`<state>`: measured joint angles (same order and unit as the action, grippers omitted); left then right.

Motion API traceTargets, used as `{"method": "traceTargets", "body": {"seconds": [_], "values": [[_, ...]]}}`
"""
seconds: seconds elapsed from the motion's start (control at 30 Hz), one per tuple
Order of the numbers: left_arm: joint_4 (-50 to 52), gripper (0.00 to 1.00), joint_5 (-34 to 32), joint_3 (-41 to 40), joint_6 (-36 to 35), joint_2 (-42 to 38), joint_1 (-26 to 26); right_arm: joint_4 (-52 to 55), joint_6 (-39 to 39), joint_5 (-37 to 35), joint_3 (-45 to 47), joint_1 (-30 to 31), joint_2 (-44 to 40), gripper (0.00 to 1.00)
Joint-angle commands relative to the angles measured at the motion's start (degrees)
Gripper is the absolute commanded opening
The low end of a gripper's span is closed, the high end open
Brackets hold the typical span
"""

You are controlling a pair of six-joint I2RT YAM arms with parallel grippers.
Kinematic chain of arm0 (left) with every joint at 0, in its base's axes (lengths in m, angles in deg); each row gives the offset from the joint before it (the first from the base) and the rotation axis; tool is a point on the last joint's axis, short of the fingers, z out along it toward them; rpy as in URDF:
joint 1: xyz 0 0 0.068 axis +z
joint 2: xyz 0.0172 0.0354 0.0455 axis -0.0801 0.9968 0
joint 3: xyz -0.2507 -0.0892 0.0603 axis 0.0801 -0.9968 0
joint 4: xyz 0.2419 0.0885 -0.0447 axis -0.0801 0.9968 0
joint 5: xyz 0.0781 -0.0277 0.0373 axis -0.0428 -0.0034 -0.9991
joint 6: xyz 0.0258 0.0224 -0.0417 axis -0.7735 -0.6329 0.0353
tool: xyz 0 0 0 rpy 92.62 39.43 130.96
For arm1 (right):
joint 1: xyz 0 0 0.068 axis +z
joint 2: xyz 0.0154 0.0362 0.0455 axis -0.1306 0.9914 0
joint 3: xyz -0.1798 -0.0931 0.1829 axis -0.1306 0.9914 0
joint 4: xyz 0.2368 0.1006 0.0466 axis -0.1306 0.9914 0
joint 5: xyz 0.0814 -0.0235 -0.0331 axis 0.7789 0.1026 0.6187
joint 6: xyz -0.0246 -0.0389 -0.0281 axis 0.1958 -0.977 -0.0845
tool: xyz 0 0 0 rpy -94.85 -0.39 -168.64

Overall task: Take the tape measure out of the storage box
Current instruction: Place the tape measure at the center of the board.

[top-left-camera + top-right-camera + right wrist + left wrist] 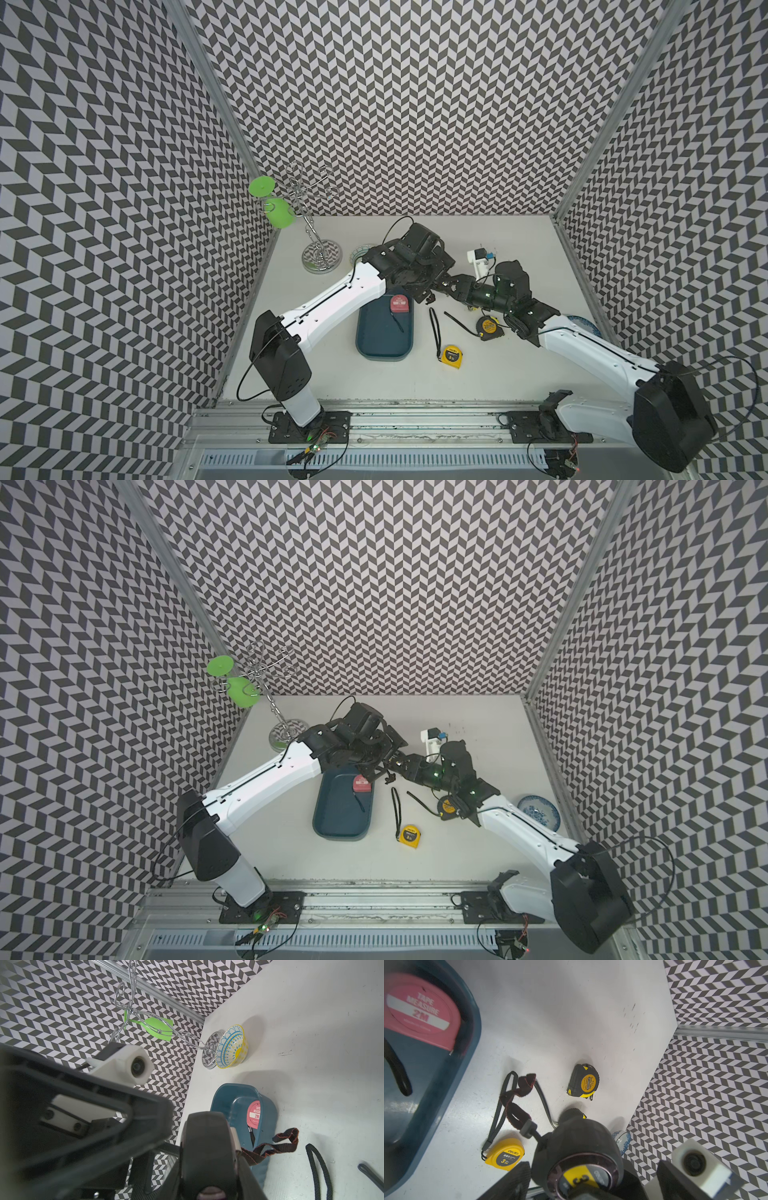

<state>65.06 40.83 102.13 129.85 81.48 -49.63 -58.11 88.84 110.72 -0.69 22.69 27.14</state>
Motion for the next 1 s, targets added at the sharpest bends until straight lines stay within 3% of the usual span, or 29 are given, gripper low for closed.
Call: {"method": "traceTargets", "body": {"seconds": [0.0, 0.47, 0.5, 0.97], "values": [[-1.5, 1.00, -3.0, -2.3, -9.2, -4.2, 1.4, -5.2, 1.0, 0.8, 0.0, -0.2, 1.2, 0.09], [-2.4, 1.00, -6.2, -11.6, -36.7, -11.9, 6.4, -10.0, 2.0, 0.9, 2.4, -4.8, 6.6, 0.09], [-1.8, 1.00, -6.3, -12.1, -37.9, -11.8, 6.4, -10.2, 5.6, 2.7, 2.5, -5.0, 7.5, 0.08], [-6.9, 0.99, -6.1, -25.5, -43.1, -14.6, 6.7, -9.3, 7.7, 1.5, 3.0, -5.3, 18.8, 0.08]]}}
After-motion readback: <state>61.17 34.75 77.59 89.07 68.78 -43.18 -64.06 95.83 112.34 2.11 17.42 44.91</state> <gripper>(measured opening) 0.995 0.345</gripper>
